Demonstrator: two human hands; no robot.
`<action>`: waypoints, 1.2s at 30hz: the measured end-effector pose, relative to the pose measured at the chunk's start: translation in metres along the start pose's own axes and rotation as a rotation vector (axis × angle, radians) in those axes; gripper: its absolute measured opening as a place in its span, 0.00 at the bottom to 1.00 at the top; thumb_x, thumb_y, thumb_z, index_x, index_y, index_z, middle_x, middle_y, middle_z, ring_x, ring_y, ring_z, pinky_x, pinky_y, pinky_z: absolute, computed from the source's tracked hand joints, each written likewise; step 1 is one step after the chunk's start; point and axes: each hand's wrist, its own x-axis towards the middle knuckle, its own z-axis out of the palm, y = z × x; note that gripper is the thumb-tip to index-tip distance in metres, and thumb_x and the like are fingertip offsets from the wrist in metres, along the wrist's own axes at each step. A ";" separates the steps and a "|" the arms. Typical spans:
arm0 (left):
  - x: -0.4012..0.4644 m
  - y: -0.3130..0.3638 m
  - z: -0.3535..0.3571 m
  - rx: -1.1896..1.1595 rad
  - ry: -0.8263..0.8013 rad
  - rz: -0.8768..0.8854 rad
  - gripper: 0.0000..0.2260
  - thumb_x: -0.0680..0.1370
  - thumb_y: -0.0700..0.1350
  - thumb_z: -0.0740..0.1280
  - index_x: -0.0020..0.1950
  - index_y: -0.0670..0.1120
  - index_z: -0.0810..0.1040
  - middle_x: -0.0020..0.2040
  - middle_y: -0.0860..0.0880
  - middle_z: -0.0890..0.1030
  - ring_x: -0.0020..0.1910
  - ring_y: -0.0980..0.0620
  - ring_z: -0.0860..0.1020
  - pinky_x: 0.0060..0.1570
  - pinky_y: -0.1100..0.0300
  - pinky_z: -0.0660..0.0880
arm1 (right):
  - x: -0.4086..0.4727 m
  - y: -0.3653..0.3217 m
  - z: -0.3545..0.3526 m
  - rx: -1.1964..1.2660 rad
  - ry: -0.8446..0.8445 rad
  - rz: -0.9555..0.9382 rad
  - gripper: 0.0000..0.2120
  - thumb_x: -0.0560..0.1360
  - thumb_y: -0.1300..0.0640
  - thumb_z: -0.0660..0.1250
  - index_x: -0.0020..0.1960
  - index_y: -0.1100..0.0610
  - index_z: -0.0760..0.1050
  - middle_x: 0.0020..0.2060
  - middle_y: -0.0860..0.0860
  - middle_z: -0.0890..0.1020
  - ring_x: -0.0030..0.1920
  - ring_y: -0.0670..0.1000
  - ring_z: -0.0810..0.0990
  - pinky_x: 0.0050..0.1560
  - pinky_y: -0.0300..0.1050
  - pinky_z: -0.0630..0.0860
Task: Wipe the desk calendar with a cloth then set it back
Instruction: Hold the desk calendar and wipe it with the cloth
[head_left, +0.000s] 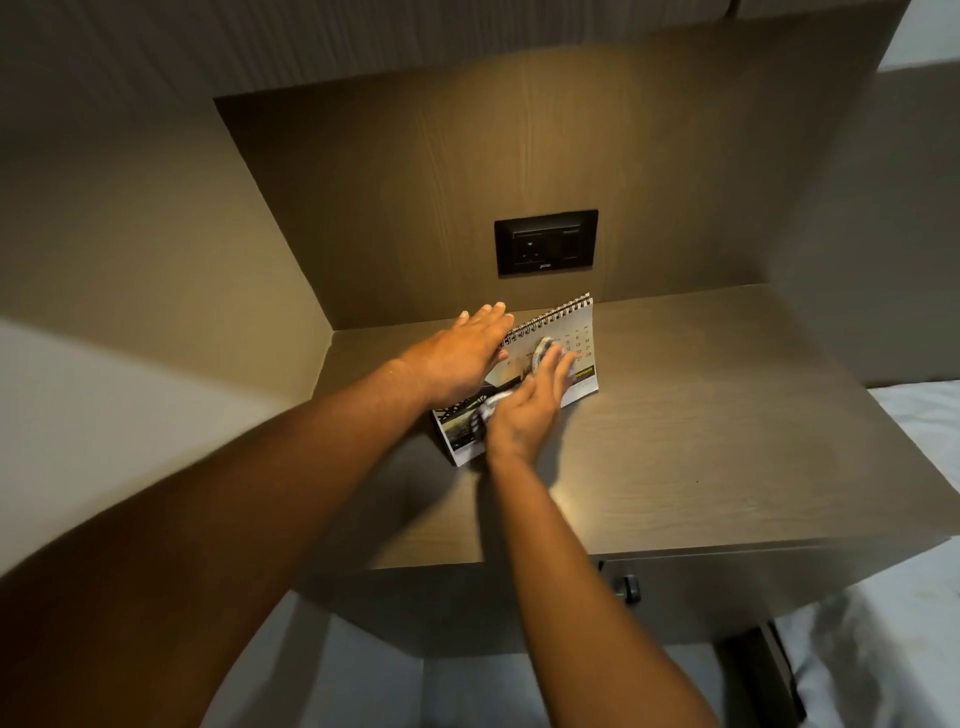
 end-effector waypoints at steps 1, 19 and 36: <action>0.000 0.001 0.000 0.001 0.000 0.004 0.25 0.85 0.48 0.54 0.80 0.44 0.50 0.81 0.44 0.48 0.79 0.48 0.46 0.77 0.50 0.46 | 0.015 -0.002 -0.004 0.013 0.030 -0.023 0.24 0.82 0.65 0.55 0.77 0.57 0.60 0.79 0.55 0.56 0.78 0.52 0.51 0.68 0.24 0.48; -0.003 0.005 -0.004 -0.041 0.001 -0.039 0.25 0.85 0.45 0.55 0.80 0.44 0.50 0.81 0.45 0.50 0.79 0.48 0.47 0.77 0.51 0.47 | 0.012 0.001 -0.003 -0.008 0.014 -0.004 0.26 0.80 0.69 0.56 0.76 0.56 0.62 0.78 0.53 0.58 0.78 0.51 0.52 0.75 0.39 0.52; -0.005 0.006 -0.004 -0.056 0.035 -0.036 0.25 0.85 0.45 0.56 0.80 0.44 0.52 0.81 0.44 0.52 0.79 0.46 0.49 0.73 0.55 0.46 | -0.025 -0.006 0.005 -0.018 -0.025 0.041 0.25 0.80 0.69 0.57 0.76 0.56 0.63 0.78 0.54 0.60 0.79 0.55 0.52 0.75 0.42 0.52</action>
